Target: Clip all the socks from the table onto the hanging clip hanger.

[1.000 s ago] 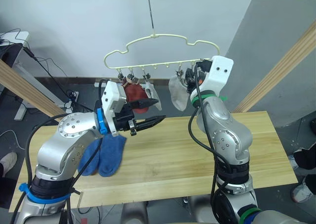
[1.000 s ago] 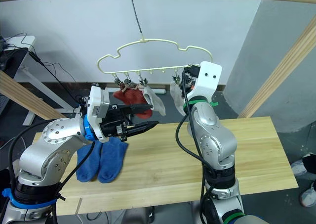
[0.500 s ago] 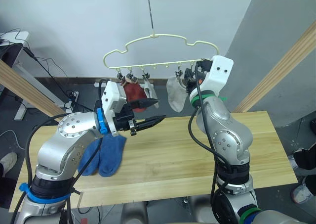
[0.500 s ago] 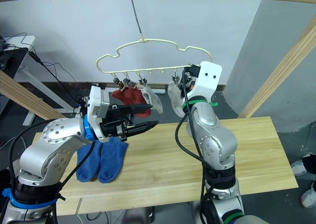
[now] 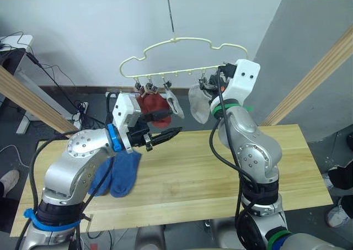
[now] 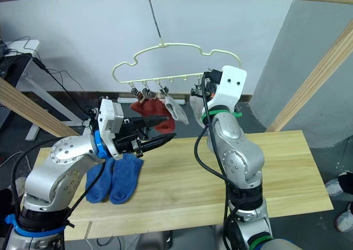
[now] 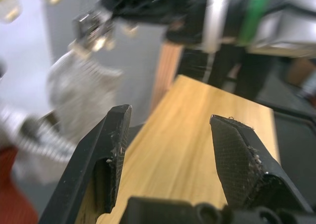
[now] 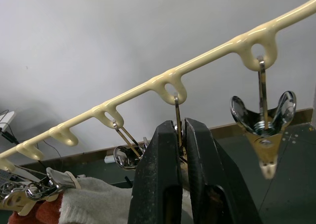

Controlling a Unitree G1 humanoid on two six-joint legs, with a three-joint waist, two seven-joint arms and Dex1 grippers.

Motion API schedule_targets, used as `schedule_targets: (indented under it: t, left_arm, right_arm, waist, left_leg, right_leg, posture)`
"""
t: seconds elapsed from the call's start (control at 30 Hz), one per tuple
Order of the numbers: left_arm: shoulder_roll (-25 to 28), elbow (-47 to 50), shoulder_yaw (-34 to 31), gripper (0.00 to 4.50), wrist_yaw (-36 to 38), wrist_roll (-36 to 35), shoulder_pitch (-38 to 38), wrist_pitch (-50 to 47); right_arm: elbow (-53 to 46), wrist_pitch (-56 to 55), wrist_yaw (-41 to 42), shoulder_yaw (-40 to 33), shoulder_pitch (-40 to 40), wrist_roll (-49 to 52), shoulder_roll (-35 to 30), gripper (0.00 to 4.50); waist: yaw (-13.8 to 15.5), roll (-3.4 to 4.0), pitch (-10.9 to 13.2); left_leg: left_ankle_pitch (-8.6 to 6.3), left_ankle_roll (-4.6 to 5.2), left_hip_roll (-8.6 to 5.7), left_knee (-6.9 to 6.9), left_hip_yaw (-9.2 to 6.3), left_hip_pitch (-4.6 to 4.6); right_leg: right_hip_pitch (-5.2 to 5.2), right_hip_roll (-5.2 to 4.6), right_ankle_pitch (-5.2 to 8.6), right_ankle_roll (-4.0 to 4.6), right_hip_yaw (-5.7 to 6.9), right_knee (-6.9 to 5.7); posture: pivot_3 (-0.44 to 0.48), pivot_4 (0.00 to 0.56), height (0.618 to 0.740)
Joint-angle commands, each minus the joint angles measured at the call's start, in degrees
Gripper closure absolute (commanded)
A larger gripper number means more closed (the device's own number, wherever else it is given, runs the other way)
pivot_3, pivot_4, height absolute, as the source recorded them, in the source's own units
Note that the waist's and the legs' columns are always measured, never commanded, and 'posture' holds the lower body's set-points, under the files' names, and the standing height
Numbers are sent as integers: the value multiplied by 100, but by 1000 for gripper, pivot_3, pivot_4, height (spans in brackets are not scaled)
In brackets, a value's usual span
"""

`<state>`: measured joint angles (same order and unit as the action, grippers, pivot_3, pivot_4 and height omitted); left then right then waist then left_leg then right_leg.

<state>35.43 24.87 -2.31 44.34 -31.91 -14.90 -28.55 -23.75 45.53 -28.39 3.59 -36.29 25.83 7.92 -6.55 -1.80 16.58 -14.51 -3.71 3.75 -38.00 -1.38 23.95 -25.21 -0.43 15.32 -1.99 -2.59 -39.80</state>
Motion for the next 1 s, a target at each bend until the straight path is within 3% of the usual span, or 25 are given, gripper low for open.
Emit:
schedule_targets:
  t: [0.03, 0.2, 0.6, 1.0]
  left_arm:
    - [-178, 113, -186, 1329, -621, 375, 539, 102]
    - [-1249, -334, -510, 31, -2430, 1219, 1789, 202]
    - [-2186, -1636, -1099, 31, -3859, 1551, 1615, -149]
    - [-2209, -2307, -1085, 31, -4086, 1625, 1032, -843]
  right_arm:
    - [-228, -126, -17, -12, -341, -39, 495, 4500]
    - [-139, -113, 63, -29, -381, -42, 442, 4500]
    - [-189, 113, 155, -4, -350, -13, 395, 4500]
    - [-222, 202, 191, -34, -354, -20, 407, 4500]
  waist:
    - [-9, 2, -1]
    - [-4, 2, -4]
    - [7, -6, -8]
    - [1, -6, -9]
  left_leg:
    - [0, 0, 0, 0, -1, 1]
    - [0, 1, 2, 3, 2, 1]
    - [10, 17, -2, -2, 2, 0]
    - [10, 17, -3, 0, 1, 2]
  right_leg:
    - [-2, 0, 0, 0, 0, 1]
    - [-5, -1, 0, 0, -4, 3]
    - [-2, -6, -9, 1, 4, -8]
    - [0, -6, -9, 1, 6, -7]
  posture:
    - [-172, 246, 740]
    - [-161, 251, 740]
    - [-172, 264, 740]
    - [-185, 267, 740]
